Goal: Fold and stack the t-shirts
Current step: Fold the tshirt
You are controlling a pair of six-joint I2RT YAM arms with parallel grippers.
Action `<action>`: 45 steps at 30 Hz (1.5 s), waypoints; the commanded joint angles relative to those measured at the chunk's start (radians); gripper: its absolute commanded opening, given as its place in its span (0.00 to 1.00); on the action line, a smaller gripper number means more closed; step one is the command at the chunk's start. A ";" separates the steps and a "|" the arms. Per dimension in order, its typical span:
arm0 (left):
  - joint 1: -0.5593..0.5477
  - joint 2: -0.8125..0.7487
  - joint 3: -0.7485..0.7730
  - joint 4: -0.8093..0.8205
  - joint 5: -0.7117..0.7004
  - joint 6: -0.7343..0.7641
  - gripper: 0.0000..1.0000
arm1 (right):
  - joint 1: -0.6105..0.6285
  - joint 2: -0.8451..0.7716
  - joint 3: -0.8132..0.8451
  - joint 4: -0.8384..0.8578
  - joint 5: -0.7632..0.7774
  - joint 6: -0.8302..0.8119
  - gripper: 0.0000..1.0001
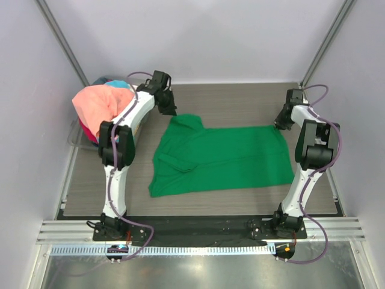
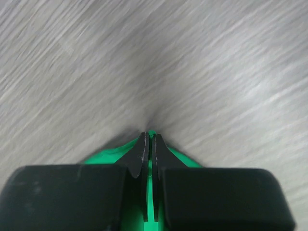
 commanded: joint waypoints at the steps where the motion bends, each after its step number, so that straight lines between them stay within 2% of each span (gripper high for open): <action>1: -0.014 -0.175 -0.096 -0.009 -0.019 0.025 0.00 | 0.025 -0.144 -0.034 0.007 -0.010 0.001 0.01; 13: -0.088 -0.564 -0.505 -0.009 -0.086 0.019 0.00 | 0.025 -0.387 -0.233 0.009 0.014 0.021 0.01; 22: -0.221 -0.742 -0.653 -0.129 -0.236 -0.020 0.00 | -0.049 -0.421 -0.288 0.007 -0.015 0.024 0.01; 29: -0.278 -0.891 -0.863 -0.127 -0.256 -0.106 0.00 | -0.075 -0.436 -0.305 0.010 -0.036 0.025 0.01; 45: -0.302 -1.063 -1.027 -0.141 -0.206 -0.154 0.00 | -0.095 -0.542 -0.460 0.016 0.016 0.064 0.01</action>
